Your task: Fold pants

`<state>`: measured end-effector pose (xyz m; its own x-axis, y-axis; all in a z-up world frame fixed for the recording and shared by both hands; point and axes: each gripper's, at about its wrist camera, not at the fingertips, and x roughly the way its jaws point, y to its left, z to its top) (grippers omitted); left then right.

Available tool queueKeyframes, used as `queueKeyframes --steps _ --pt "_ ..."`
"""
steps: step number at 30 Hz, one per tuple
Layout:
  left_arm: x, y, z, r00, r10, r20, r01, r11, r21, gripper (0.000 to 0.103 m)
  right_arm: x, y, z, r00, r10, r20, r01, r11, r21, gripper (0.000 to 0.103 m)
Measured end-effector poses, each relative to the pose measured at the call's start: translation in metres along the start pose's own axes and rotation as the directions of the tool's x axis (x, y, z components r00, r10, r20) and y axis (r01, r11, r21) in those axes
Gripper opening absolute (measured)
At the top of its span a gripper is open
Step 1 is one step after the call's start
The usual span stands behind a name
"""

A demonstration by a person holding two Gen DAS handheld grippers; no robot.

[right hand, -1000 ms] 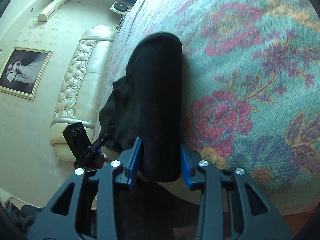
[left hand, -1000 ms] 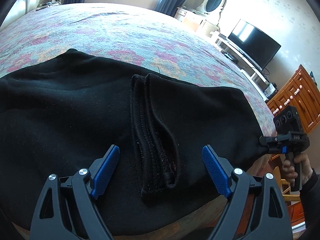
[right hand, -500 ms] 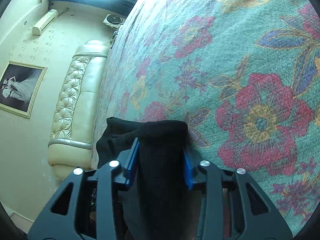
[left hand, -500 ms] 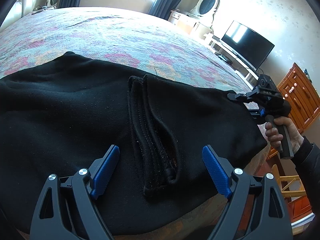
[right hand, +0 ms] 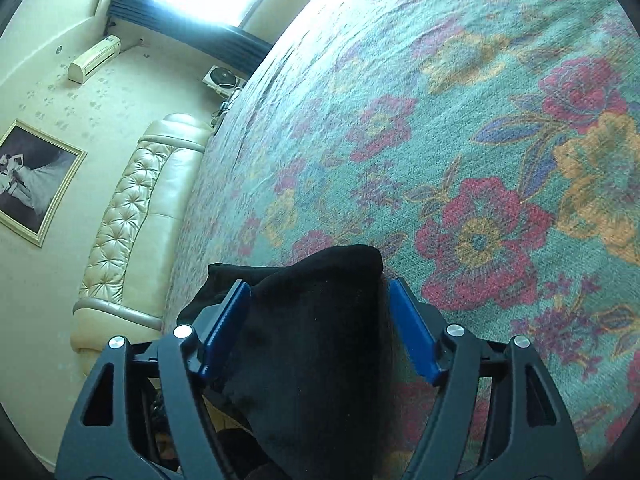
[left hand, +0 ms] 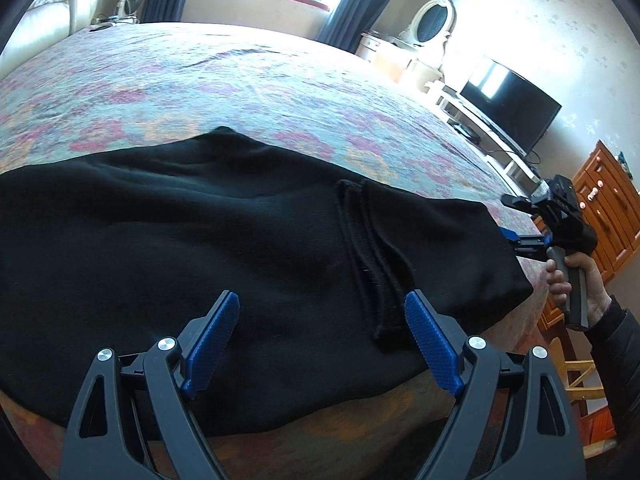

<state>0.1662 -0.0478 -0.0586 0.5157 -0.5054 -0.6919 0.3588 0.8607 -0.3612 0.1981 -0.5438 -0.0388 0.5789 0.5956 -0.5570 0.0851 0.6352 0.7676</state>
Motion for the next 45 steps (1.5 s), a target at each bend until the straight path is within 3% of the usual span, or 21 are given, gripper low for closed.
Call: queueKeyframes --steps 3,6,11,14,18,22,26,30,34,38,41,45 --pt "-0.028 0.037 0.006 0.999 0.044 0.018 -0.042 0.996 -0.073 0.084 -0.003 0.012 -0.009 1.000 -0.027 0.014 0.027 1.000 -0.006 0.072" --pt "-0.064 0.091 0.008 0.998 0.039 0.057 -0.026 0.978 -0.208 0.084 -0.001 0.031 -0.020 0.999 -0.032 0.024 0.033 0.999 -0.026 0.077" --pt "-0.123 0.195 -0.010 0.989 0.045 0.138 0.026 0.882 -0.471 0.084 -0.004 0.054 -0.026 0.997 -0.053 0.058 0.058 0.995 -0.082 0.078" --pt "-0.144 0.237 -0.022 0.985 0.116 0.124 -0.033 0.847 -0.531 0.084 -0.015 0.067 -0.023 0.994 -0.023 0.103 0.034 0.994 -0.101 0.078" --pt "-0.149 0.273 -0.022 0.992 0.096 0.080 -0.037 0.835 -0.548 0.084 -0.024 0.076 -0.021 0.993 0.007 0.122 0.007 0.994 -0.112 0.078" --pt "-0.132 0.291 -0.006 0.999 -0.032 0.016 0.036 0.850 -0.526 0.084 -0.022 0.077 -0.024 0.994 0.022 0.107 -0.012 0.995 -0.097 0.078" --pt "-0.111 0.303 0.013 0.993 -0.052 -0.102 -0.002 0.885 -0.466 0.084 -0.018 0.078 -0.029 0.996 0.012 0.088 -0.003 0.995 -0.102 0.078" --pt "-0.100 0.320 0.023 0.986 -0.119 -0.119 0.050 0.881 -0.470 0.084 -0.021 0.081 -0.031 0.996 0.023 0.092 -0.013 0.994 -0.105 0.078" --pt "-0.095 0.327 0.028 0.959 -0.252 -0.128 0.171 0.877 -0.449 0.086 -0.022 0.084 -0.030 0.995 0.039 0.094 -0.030 0.994 -0.102 0.078" --pt "-0.084 0.329 0.030 0.906 -0.402 -0.136 0.308 0.844 -0.440 0.086 -0.018 0.086 -0.031 0.995 0.045 0.086 -0.037 0.995 -0.095 0.078" --pt "-0.076 0.328 0.036 0.889 -0.438 -0.134 0.350 0.838 -0.418 0.086 -0.014 0.089 -0.032 0.996 0.049 0.077 -0.042 0.994 -0.099 0.078" --pt "-0.068 0.329 0.042 0.873 -0.482 -0.078 0.406 0.806 -0.431 0.086 -0.008 0.097 -0.035 0.996 0.058 0.064 -0.051 0.993 -0.109 0.078"
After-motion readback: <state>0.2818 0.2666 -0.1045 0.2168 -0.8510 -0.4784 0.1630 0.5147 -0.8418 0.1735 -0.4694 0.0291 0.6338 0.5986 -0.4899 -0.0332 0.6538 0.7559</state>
